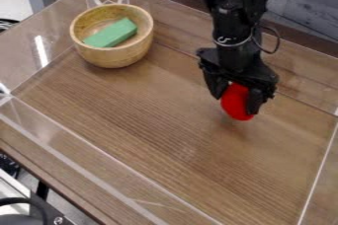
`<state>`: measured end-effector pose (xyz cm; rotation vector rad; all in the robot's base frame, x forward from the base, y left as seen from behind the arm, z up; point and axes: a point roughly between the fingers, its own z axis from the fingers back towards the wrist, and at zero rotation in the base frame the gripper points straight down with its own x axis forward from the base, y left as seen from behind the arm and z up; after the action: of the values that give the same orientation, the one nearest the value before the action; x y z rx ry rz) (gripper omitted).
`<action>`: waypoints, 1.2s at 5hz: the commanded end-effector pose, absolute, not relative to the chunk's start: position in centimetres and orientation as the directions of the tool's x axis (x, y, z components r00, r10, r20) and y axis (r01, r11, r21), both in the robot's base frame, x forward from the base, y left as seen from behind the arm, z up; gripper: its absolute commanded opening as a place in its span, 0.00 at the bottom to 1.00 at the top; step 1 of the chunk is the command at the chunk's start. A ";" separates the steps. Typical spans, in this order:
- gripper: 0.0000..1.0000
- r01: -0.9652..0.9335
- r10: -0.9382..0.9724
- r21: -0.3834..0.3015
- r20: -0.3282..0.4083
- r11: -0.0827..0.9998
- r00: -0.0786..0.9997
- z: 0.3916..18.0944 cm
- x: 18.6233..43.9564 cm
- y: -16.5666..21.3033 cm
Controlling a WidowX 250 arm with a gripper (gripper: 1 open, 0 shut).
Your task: Move the red fruit to the right
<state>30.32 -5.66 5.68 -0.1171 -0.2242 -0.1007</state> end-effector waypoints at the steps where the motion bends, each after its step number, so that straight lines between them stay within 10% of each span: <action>1: 1.00 0.063 -0.023 -0.120 0.314 0.991 0.949 8.6 31.9 -5.2; 3: 1.00 -0.096 0.136 -0.137 0.316 0.986 0.939 7.9 31.4 -5.5; 4: 0.00 -0.106 0.147 -0.143 0.315 0.984 0.938 7.3 32.4 -6.1; 5: 0.00 -0.099 0.140 -0.146 0.309 0.984 0.941 6.3 33.4 -6.9; 6: 1.00 -0.050 0.092 -0.146 0.299 0.988 0.950 6.3 33.5 -8.4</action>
<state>32.35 -8.44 4.77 -0.1247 -0.2556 0.0662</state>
